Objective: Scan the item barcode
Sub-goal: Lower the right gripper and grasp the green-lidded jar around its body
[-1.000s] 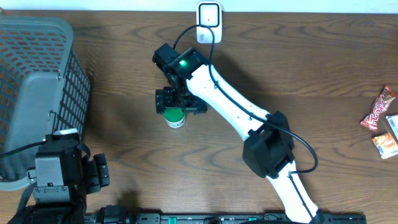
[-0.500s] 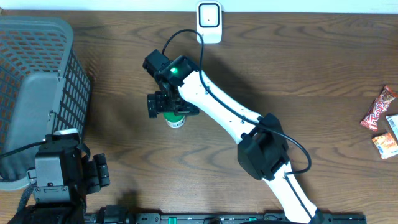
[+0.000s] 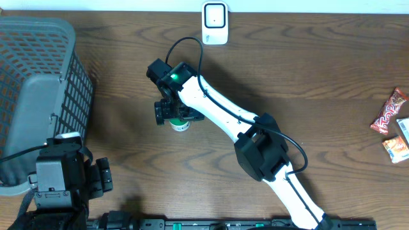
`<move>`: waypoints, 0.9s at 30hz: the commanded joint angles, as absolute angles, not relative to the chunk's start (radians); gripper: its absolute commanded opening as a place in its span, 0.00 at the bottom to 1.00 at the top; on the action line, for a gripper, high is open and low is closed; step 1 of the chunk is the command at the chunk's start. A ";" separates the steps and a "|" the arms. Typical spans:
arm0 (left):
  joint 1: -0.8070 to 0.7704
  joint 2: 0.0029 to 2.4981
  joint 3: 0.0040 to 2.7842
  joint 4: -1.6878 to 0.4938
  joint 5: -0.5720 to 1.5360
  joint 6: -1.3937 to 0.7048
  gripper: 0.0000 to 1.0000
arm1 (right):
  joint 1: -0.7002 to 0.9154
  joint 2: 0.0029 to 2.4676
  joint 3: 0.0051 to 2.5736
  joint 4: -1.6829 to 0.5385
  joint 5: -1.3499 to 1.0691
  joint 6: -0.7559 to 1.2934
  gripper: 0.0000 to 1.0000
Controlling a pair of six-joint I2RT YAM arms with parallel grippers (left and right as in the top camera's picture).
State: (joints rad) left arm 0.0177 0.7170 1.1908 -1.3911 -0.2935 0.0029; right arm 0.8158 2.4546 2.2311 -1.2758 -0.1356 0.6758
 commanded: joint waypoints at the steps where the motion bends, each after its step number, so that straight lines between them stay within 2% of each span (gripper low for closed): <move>1: 0.015 0.713 1.195 -1.395 -0.300 0.002 0.98 | 0.817 2.474 2.233 -1.264 -0.108 0.665 0.93; 9: 0.015 0.713 1.195 -1.395 -0.300 0.002 0.98 | 0.820 2.505 2.233 -1.263 -0.086 0.680 0.92; 19: 0.015 0.713 1.195 -1.395 -0.300 0.002 0.98 | 0.820 2.519 2.232 -1.242 -0.080 0.684 0.80; 23: 0.015 0.713 1.195 -1.395 -0.300 0.002 0.98 | 0.822 2.520 2.232 -1.245 -0.080 0.683 0.79; 27: 0.015 0.713 1.195 -1.395 -0.300 0.002 0.98 | 0.822 2.520 2.232 -1.244 -0.080 0.683 0.70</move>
State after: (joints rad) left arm 0.0174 0.7170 1.1908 -1.3911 -0.2935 0.0029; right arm 0.8162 2.5126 2.2314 -1.2407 -0.0895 0.6758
